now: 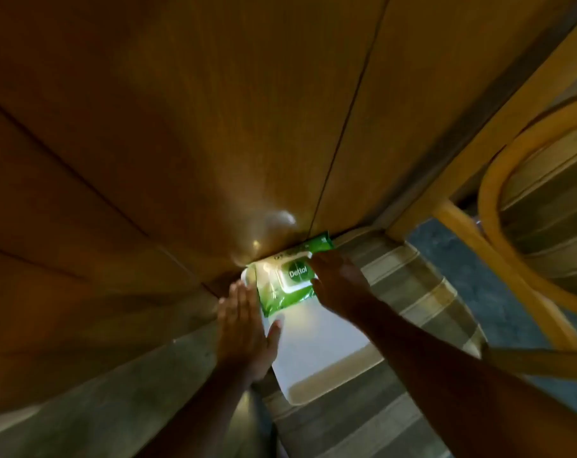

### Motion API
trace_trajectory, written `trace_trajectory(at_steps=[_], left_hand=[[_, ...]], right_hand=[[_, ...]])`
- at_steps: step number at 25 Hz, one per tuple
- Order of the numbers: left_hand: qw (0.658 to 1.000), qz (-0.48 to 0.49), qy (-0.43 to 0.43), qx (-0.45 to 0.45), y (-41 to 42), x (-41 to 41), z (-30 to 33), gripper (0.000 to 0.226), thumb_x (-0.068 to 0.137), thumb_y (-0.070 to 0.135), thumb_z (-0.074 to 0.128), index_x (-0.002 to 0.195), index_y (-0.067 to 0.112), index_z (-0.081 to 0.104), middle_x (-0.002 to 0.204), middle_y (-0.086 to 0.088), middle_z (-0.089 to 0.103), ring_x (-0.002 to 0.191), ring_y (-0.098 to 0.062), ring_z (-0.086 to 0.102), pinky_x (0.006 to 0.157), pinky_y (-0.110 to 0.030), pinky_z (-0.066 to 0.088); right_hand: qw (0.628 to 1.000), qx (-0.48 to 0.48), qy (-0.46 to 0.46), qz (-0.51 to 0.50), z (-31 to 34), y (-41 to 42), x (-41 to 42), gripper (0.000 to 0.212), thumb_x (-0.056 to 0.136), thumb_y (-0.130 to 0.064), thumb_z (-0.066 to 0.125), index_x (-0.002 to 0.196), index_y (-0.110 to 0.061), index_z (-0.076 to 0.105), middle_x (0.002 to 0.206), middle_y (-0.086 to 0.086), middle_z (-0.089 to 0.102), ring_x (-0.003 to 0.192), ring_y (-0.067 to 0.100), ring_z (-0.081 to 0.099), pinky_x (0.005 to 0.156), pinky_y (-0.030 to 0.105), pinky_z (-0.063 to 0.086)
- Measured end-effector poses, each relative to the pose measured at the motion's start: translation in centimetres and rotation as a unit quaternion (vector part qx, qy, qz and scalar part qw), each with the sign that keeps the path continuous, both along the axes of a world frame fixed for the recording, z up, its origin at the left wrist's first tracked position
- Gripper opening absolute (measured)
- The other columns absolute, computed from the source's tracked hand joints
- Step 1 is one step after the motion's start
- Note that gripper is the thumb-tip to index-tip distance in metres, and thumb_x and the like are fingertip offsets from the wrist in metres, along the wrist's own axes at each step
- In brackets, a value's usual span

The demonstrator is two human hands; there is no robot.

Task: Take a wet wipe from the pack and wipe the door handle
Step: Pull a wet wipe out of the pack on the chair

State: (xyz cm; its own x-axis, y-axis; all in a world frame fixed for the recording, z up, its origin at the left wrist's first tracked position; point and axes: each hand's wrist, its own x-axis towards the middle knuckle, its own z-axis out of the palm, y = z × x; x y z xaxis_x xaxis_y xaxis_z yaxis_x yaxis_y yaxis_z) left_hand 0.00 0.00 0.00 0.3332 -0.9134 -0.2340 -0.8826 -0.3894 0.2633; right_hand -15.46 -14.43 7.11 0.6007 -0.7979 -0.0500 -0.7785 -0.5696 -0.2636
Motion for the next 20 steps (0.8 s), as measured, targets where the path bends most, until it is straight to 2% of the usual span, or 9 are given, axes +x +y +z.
trace_trajectory(at_steps=[3,7,9,11,14,17,19,20], left_hand=[[0.997,-0.078,-0.023,-0.008,-2.9,-0.4,-1.2,0.094,0.089,0.07,0.019,0.158,0.006,0.007,0.168,-0.015,0.006,0.155,-0.029,-0.003,0.123,-0.047,-0.01],[0.998,-0.057,-0.014,0.033,-3.3,-1.7,-2.2,0.117,0.074,0.088,0.005,0.158,0.006,0.001,0.169,-0.014,-0.001,0.155,-0.028,-0.011,0.122,-0.049,-0.014],[0.998,-0.056,-0.013,0.036,-3.6,-1.7,-2.3,0.121,0.072,0.09,0.01,0.157,0.003,0.003,0.168,-0.017,0.002,0.155,-0.029,-0.009,0.123,-0.051,-0.011],[0.999,-0.05,-0.007,0.021,-3.7,-1.7,-2.1,0.121,0.074,0.089,0.019,0.156,0.0,0.01,0.167,-0.02,0.009,0.155,-0.031,-0.001,0.123,-0.051,-0.006],[0.999,-0.049,-0.006,-0.002,-3.5,-1.9,-2.1,0.119,0.076,0.087,0.027,0.155,-0.002,0.019,0.165,-0.022,0.016,0.155,-0.033,0.007,0.124,-0.051,-0.001],[0.999,-0.051,-0.012,-0.007,-3.3,-2.3,-2.2,0.12,0.075,0.088,0.029,0.154,-0.002,0.022,0.165,-0.023,0.019,0.154,-0.035,0.012,0.123,-0.051,0.002],[0.998,-0.051,-0.019,-0.014,-3.3,-2.4,-2.4,0.121,0.074,0.089,0.029,0.153,-0.002,0.024,0.164,-0.023,0.021,0.153,-0.036,0.016,0.122,-0.051,0.004],[0.998,-0.052,-0.02,-0.012,-3.2,-2.4,-2.5,0.122,0.073,0.09,0.027,0.153,-0.002,0.023,0.164,-0.023,0.02,0.153,-0.036,0.014,0.122,-0.05,0.003]], right_hand=[[0.987,0.033,0.08,0.138,-1.8,-3.0,3.3,0.035,0.081,-0.007,0.061,0.116,-0.007,0.061,0.12,0.013,0.062,0.114,0.033,0.055,0.093,0.04,0.048],[0.97,0.078,0.162,0.166,-3.4,-3.9,4.2,0.049,0.064,-0.015,0.078,0.108,-0.011,0.056,0.116,0.008,0.057,0.107,0.029,0.056,0.074,0.036,0.052],[0.955,0.083,0.213,0.187,-3.3,-4.1,4.6,0.055,0.061,-0.021,0.081,0.109,-0.012,0.055,0.116,0.008,0.056,0.107,0.028,0.056,0.072,0.037,0.055],[0.948,0.088,0.231,0.199,-3.2,-4.6,5.2,0.051,0.06,-0.026,0.081,0.104,-0.014,0.059,0.108,0.005,0.061,0.099,0.026,0.061,0.07,0.035,0.056],[0.948,0.129,0.217,0.193,-2.5,-6.2,5.4,0.045,0.059,-0.029,0.081,0.1,-0.017,0.066,0.096,0.002,0.068,0.09,0.024,0.065,0.066,0.03,0.05],[0.951,0.04,0.226,0.206,-1.7,-7.0,5.7,0.023,0.082,-0.017,0.063,0.104,-0.015,0.069,0.1,0.01,0.072,0.094,0.032,0.069,0.075,0.038,0.055],[0.933,-0.011,0.242,0.267,-1.8,-6.2,6.0,0.019,0.082,-0.021,0.061,0.095,-0.012,0.071,0.095,0.012,0.074,0.089,0.034,0.07,0.07,0.038,0.055],[0.928,-0.008,0.239,0.285,-1.9,-5.6,5.8,0.022,0.078,-0.027,0.062,0.092,-0.013,0.07,0.091,0.012,0.073,0.085,0.033,0.071,0.067,0.037,0.055]])
